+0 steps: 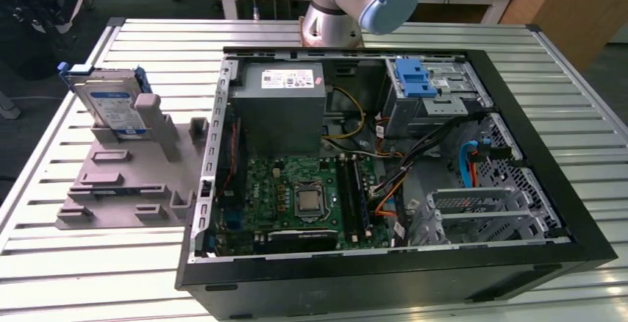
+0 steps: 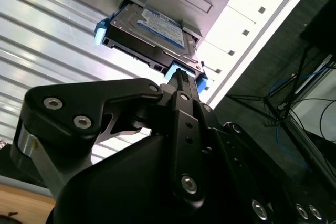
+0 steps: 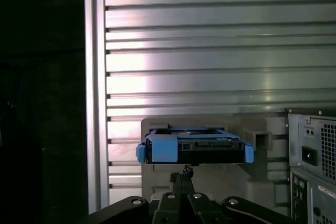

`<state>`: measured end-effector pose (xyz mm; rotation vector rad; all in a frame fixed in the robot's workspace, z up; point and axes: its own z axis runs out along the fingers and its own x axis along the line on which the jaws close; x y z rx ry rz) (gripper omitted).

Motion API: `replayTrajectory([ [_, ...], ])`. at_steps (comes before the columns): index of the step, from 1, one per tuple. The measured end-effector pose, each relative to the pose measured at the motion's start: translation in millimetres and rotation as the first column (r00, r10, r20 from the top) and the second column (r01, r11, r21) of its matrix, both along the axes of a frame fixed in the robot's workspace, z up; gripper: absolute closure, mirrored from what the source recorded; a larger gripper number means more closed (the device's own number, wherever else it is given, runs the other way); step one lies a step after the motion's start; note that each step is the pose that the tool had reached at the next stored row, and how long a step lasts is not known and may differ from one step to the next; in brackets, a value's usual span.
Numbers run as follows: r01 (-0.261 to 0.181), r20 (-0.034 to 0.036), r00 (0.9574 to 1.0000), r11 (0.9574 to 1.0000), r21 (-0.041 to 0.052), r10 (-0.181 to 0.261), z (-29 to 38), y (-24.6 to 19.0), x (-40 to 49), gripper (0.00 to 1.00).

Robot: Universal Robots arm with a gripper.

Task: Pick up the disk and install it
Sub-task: 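Pick up the disk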

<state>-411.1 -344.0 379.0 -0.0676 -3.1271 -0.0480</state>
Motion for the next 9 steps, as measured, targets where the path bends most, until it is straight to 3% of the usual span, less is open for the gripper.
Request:
replayTrajectory([
  [9,-0.022,0.0001,0.9998,0.9998,0.0000,0.022,0.0,0.1,0.0,0.89],
])
